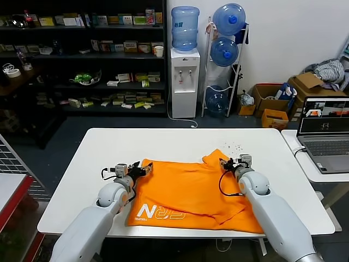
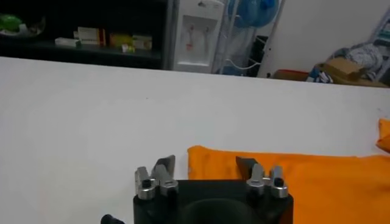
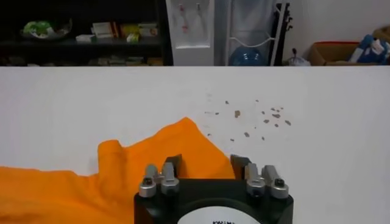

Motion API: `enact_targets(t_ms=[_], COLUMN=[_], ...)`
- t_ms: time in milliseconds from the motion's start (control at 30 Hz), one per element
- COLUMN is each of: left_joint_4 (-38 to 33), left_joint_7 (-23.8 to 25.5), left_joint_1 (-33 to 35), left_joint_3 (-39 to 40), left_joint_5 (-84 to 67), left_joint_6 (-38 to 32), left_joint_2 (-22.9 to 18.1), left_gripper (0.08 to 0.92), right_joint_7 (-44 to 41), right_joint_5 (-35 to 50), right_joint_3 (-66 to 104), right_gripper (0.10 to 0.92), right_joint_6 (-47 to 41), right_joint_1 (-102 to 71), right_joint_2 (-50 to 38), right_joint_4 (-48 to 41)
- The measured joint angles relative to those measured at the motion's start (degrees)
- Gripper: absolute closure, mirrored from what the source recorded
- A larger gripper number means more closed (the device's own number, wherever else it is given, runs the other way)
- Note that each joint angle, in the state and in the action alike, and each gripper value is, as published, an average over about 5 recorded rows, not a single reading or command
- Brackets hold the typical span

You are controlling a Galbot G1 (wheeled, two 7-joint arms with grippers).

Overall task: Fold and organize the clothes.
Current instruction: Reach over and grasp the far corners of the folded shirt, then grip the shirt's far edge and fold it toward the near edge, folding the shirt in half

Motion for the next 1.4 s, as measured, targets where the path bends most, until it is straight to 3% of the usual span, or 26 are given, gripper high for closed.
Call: enact_targets(t_ms=[400, 633, 967, 1400], left_joint_4=[0.87, 0.04, -5.64, -18.72], left_joint_7=[1.17, 1.81, 1.88, 0.57], left_joint_1=[-0.27, 0.44, 3.45, 13.75], left_joint_3=[1.14, 0.77, -1.45, -4.13], left_joint_5=[1.43, 3.04, 4.98, 4.35], left_joint_6=[-1.25, -3.35, -6.34, -6.12], left_joint_2=[-0.63, -0.49, 1.57, 7.91], left_gripper=[0.7, 0.883, 0.903, 0.903], right_joint_7=[-1.54, -2.33, -2.01, 1.64], right_joint_5=[-1.15, -1.25, 0.42, 3.25], right_joint_3=[-0.05, 0.44, 2.31, 8.19], right_gripper=[0.868, 0.9, 0.9, 0.9], right_joint_6=[1.67, 4.47, 7.85, 6.02], right_joint_1=[-0.69, -1.81, -6.15, -20.45], right_joint_2=[-0.19, -0.93, -3.94, -11.13], right_joint_4=[-0.23, 0.78, 7.15, 24.38])
